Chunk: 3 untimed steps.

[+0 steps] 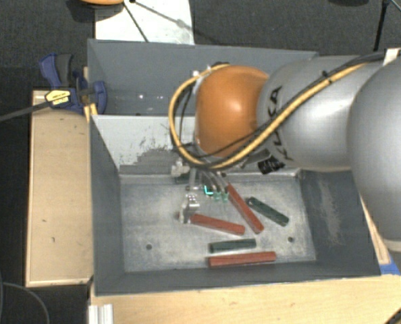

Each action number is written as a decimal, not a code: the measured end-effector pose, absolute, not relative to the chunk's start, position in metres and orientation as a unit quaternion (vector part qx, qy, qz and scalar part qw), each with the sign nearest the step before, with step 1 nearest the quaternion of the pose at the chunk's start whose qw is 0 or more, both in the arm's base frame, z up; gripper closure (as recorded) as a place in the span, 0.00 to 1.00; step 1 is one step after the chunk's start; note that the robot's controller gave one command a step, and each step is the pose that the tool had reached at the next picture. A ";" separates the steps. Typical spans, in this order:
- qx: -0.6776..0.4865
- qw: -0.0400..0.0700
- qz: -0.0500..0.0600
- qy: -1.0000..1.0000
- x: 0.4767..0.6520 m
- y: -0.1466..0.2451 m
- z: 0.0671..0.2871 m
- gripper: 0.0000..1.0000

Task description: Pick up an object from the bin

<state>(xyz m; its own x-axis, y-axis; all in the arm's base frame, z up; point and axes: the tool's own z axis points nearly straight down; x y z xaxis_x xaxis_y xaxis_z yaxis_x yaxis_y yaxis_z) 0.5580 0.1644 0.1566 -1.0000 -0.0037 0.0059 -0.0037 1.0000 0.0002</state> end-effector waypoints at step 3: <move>0.080 0.001 0.000 -0.997 0.552 0.122 0.123 0.00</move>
Offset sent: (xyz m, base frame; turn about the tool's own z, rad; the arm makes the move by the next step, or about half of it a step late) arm 0.0242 -0.0408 -0.0831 -0.2633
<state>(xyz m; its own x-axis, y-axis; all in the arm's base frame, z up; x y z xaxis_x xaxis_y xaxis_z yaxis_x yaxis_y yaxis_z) 0.5517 0.1223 0.1225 -0.9872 -0.1593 0.0018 -0.1593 0.9872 0.0003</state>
